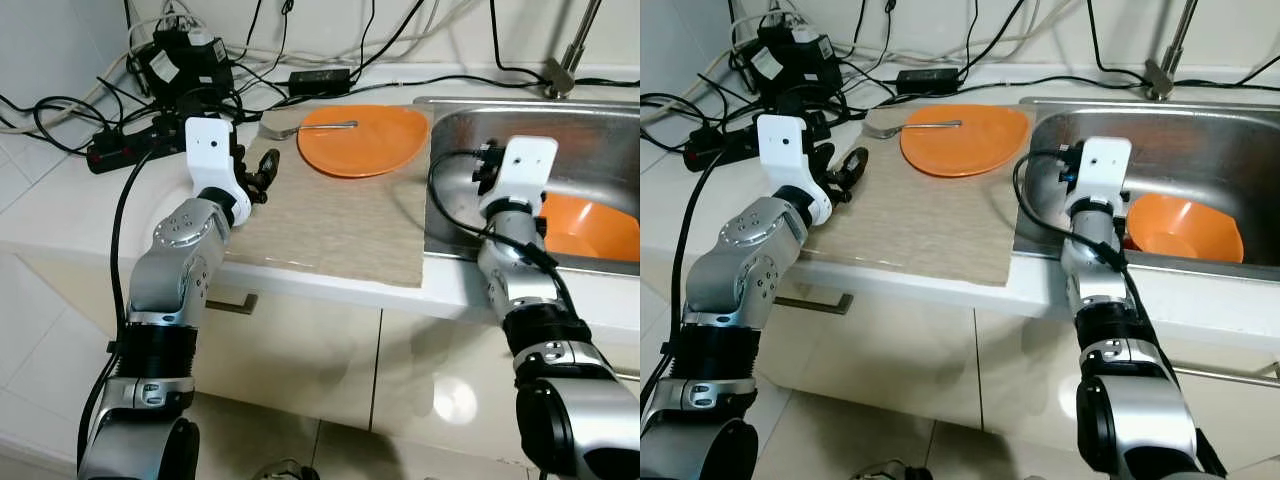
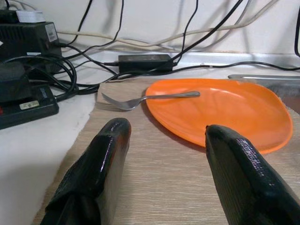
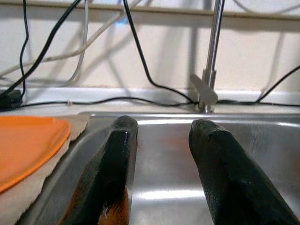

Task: Kitchen organization

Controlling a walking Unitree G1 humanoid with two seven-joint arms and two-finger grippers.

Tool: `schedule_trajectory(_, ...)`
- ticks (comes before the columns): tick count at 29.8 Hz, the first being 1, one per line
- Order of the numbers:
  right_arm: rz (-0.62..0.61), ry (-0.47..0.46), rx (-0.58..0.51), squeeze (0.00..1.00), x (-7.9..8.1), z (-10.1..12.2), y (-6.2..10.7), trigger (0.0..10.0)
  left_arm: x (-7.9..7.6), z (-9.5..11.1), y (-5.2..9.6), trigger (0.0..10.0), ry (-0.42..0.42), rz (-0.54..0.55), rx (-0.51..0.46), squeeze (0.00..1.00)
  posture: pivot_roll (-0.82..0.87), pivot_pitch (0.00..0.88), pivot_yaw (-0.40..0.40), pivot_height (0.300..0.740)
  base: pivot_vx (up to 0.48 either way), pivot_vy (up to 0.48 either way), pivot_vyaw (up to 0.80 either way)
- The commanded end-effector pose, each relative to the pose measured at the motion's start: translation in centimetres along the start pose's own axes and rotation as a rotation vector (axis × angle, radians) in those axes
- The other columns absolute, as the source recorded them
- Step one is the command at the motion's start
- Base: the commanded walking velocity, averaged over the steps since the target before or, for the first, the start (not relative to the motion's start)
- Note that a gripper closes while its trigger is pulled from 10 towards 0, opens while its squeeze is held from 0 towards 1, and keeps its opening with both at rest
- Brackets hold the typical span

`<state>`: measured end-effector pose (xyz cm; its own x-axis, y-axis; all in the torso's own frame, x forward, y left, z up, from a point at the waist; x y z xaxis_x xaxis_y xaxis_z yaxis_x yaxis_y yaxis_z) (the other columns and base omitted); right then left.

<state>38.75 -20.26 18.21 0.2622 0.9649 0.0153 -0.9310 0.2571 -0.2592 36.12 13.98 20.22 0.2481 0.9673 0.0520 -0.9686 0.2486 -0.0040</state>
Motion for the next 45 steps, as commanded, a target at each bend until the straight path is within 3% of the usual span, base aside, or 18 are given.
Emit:
schedule_trajectory(1, 0.008, 0.006, -0.023, 0.00, 0.3, 0.6, -0.3, 10.0, 0.1, 0.1, 0.0, 10.0, 0.001, -0.001, -0.007, 0.00, -0.03, 0.000, 0.135, 0.740, 0.000, 0.000, 0.00)
schedule_trajectory(9, 0.006, -0.025, -0.063, 0.00, 0.7, 1.8, -0.4, 10.0, 0.0, 0.1, -0.1, 10.0, 0.000, -0.002, -0.007, 0.00, -0.02, 0.000, 0.130, 0.740, 0.000, 0.000, 0.00)
schedule_trajectory(13, 0.013, -0.054, -0.139, 0.00, 0.7, 4.3, -1.0, 10.0, -0.2, 0.0, -0.3, 10.0, 0.000, -0.003, -0.004, 0.00, -0.03, 0.000, 0.125, 0.740, 0.000, 0.000, 0.00)
schedule_trajectory(17, 0.014, -0.096, -0.157, 0.00, 0.5, 5.4, -1.0, 10.0, -0.5, -0.1, -0.7, 10.0, -0.004, -0.013, 0.006, 0.00, -0.04, 0.000, 0.123, 0.740, 0.000, 0.000, 0.00)
schedule_trajectory(28, 0.021, -0.211, -0.135, 0.00, 0.3, 5.9, 1.2, 10.0, -1.7, 0.5, -1.9, 10.0, 0.000, -0.028, -0.011, 0.00, -0.06, 0.000, 0.120, 0.740, 0.000, 0.000, 0.00)
schedule_trajectory(31, 0.057, -0.236, -0.106, 0.00, 1.1, 5.8, 2.3, 10.0, -3.0, 0.7, -2.3, 10.0, 0.017, -0.053, -0.030, 0.00, -0.07, 0.000, 0.121, 0.740, 0.000, 0.000, 0.00)
schedule_trajectory(35, 0.070, -0.272, -0.100, 0.00, 1.2, 6.2, 2.4, 10.0, -3.5, 0.9, -2.5, 10.0, 0.013, -0.059, -0.047, 0.00, -0.08, 0.000, 0.120, 0.740, 0.000, 0.000, 0.00)
schedule_trajectory(37, 0.132, -0.315, -0.092, 0.00, 2.2, 6.9, 2.9, 10.0, -4.2, 1.5, -2.6, 10.0, 0.023, -0.078, -0.084, 0.00, -0.08, 0.000, 0.116, 0.740, 0.000, 0.000, 0.00)
schedule_trajectory(45, 0.163, -0.337, -0.052, 0.00, 3.0, 6.4, 3.2, 10.0, -4.6, 2.0, -2.8, 10.0, 0.025, -0.089, -0.094, 0.00, -0.08, 0.000, 0.110, 0.740, 0.000, 0.000, 0.00)
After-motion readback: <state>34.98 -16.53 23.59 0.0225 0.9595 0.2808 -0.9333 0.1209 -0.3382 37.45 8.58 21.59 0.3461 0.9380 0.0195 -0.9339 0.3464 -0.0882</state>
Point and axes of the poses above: a point about 5 cm out from each wrist's last joint towards the gripper, its own y axis pointing back from the gripper into the wrist, its own z axis along the axis of the wrist's last joint, x = y × z, the point moved 1 cm from there along -y, pointing out of the wrist towards the gripper, and after that the axes turned 8 degrees about -y, right-handed, at the moved point
